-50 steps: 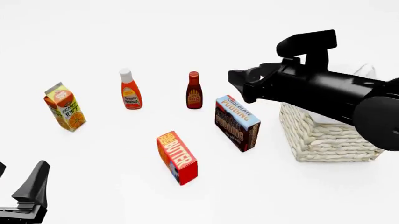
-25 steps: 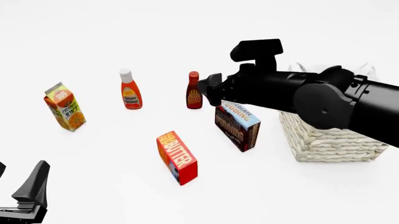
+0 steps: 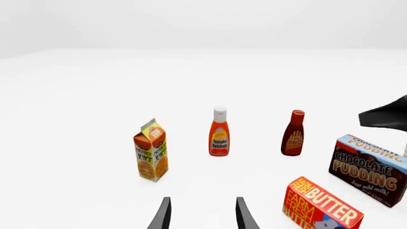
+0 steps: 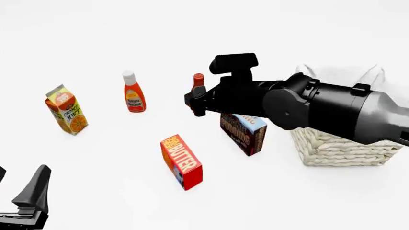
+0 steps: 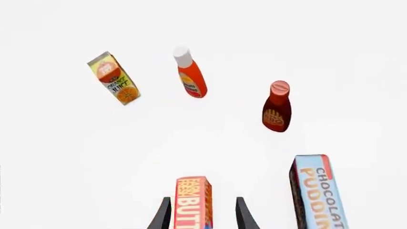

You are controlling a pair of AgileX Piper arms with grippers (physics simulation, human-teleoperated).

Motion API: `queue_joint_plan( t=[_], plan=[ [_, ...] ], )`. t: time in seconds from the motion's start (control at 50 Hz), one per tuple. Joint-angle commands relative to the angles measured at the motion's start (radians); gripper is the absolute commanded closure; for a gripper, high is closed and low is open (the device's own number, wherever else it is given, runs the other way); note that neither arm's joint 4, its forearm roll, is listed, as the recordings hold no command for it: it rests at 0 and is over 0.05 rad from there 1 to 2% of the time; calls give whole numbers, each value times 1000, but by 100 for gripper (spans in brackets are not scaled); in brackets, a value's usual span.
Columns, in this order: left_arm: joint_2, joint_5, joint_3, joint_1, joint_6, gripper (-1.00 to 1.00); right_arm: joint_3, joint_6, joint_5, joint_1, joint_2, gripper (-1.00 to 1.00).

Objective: Pick the butter and place it in the basket.

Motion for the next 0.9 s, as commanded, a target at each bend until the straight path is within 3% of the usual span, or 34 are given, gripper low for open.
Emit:
queue_joint_plan(
  t=[0.02, 0.9],
  plan=[
    [0, 0, 0, 0, 0, -100, -22, 20, -7, 27, 59, -100],
    [0, 0, 0, 0, 0, -100, 29, 82, -13, 65, 123, -100]
  ],
)
